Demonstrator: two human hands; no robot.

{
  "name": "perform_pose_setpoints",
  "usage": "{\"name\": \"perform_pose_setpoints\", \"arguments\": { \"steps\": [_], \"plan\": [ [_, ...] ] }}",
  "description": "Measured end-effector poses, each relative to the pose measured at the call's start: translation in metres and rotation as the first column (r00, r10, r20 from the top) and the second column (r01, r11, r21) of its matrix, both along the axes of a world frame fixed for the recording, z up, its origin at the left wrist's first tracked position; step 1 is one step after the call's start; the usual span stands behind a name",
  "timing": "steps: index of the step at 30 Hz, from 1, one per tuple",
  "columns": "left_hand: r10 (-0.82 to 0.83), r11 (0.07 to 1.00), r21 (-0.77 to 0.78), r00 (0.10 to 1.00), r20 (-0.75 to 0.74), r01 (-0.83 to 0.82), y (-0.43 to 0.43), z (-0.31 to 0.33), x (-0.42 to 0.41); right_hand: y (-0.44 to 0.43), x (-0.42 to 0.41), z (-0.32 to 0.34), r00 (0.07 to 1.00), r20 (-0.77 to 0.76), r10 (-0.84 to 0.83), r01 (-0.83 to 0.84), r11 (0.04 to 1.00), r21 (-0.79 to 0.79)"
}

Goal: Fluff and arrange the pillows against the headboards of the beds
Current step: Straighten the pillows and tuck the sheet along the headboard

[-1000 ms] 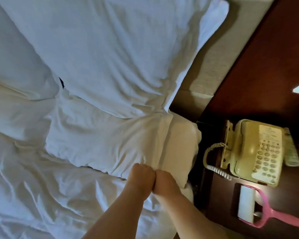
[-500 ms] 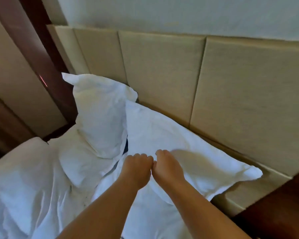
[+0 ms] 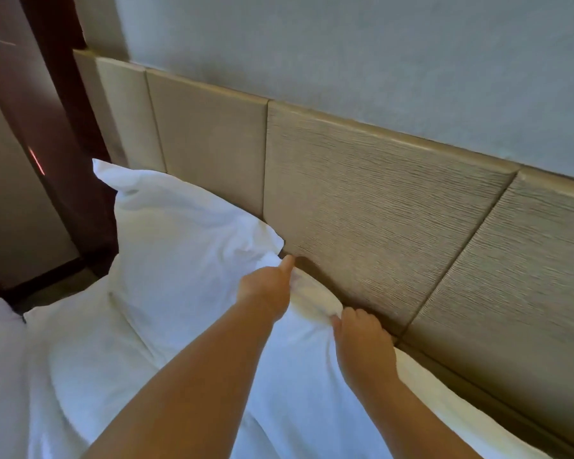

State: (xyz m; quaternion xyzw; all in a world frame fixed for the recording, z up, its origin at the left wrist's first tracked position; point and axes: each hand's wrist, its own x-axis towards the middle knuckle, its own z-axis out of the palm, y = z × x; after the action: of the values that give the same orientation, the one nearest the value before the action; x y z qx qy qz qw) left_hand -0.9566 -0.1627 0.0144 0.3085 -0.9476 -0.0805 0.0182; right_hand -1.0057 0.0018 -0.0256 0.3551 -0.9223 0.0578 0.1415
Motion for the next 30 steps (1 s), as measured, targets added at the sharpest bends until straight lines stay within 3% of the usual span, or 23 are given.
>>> {"name": "perform_pose_setpoints", "arguments": {
  "steps": [3, 6, 9, 12, 15, 19, 23, 26, 30],
  "plan": [
    [-0.119, 0.989, -0.099, 0.990, -0.078, 0.111, -0.015, 0.015, -0.005, -0.003, -0.016, 0.004, 0.990, -0.141, 0.024, -0.053, 0.977, -0.207],
    [-0.235, 0.953, -0.236, 0.953, -0.190, 0.188, -0.033, 0.036, -0.008, -0.007, -0.025, 0.024, 0.958, -0.284, 0.023, -0.109, 0.951, -0.289],
    [-0.186, 0.967, -0.221, 0.948, -0.259, 0.129, -0.044, 0.043, -0.017, -0.018, -0.028, 0.040, 0.949, -0.315, -0.009, -0.076, 0.964, -0.254],
    [-0.114, 0.984, -0.158, 0.970, -0.212, 0.081, -0.044, 0.024, -0.022, -0.028, -0.024, 0.028, 0.939, -0.342, -0.015, -0.027, 0.992, -0.119],
    [-0.038, 0.995, -0.093, 0.989, -0.141, 0.024, -0.040, 0.005, -0.021, -0.030, -0.019, 0.023, 0.956, -0.286, -0.066, 0.032, 0.992, -0.122],
    [-0.022, 0.991, -0.132, 0.984, -0.177, -0.002, -0.024, 0.015, -0.012, -0.023, -0.010, 0.040, 0.993, -0.119, -0.009, -0.003, 0.995, -0.096],
    [-0.038, 0.985, -0.173, 0.986, -0.161, 0.010, 0.019, 0.042, 0.013, 0.009, -0.005, 0.066, 0.984, 0.157, 0.082, -0.035, 0.959, -0.282],
    [-0.052, 0.981, -0.192, 0.996, -0.076, 0.036, 0.069, 0.056, 0.039, 0.051, 0.011, 0.086, 0.972, 0.181, 0.147, -0.080, 0.939, -0.336],
    [-0.017, 0.991, -0.135, 0.999, 0.037, 0.022, 0.141, 0.051, 0.069, 0.108, 0.036, 0.098, 0.954, 0.191, 0.231, -0.176, 0.948, -0.267]
  ]
}}
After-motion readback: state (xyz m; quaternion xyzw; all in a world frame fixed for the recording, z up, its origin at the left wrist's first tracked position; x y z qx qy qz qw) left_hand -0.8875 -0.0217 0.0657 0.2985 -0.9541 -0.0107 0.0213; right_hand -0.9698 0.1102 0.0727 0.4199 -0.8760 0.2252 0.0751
